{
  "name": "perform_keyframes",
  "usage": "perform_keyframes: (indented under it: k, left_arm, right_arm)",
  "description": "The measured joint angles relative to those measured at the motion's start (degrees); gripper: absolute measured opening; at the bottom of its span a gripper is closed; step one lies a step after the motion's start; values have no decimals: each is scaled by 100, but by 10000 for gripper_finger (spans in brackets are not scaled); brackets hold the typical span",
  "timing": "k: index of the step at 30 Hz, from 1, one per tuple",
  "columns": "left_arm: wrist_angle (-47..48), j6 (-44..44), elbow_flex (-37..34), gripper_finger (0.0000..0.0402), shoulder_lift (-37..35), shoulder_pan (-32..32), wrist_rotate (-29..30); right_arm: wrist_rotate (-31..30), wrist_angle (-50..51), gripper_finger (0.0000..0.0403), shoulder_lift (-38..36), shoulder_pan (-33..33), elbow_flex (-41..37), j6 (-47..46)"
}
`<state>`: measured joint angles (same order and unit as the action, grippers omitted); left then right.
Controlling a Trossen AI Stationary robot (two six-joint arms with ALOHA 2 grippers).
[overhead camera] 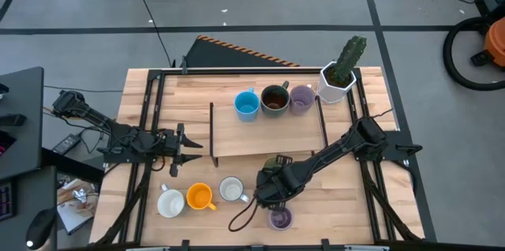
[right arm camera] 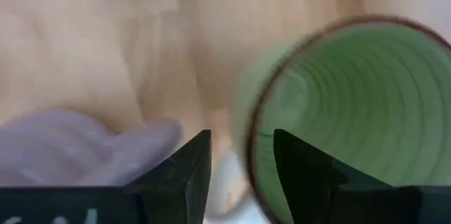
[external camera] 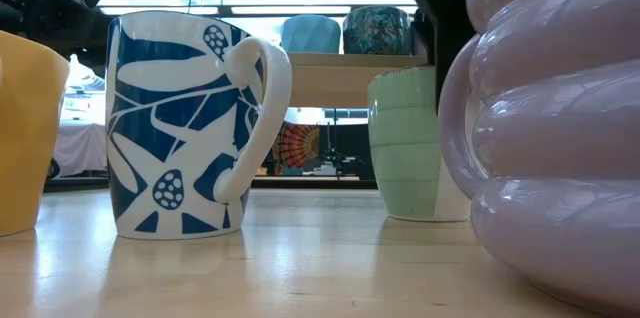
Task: Place coffee mugs
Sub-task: Put the green mug on the shelf
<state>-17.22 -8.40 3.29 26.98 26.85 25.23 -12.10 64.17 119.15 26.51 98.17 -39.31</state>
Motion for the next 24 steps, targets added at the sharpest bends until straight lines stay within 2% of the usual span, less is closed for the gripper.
perform_keyframes:
  k: [9,21,24]
  left_arm:
    - [7,0,0,162,2,0,0]
    - [5,2,0,162,1,0,0]
    - [6,2,0,162,2,0,0]
  right_arm:
    - [260,-284,132,0,-125,-298,70]
    - [682,-324,37,0,-196,-407,185]
    - [730,-202,23,-17,-200,-377,190]
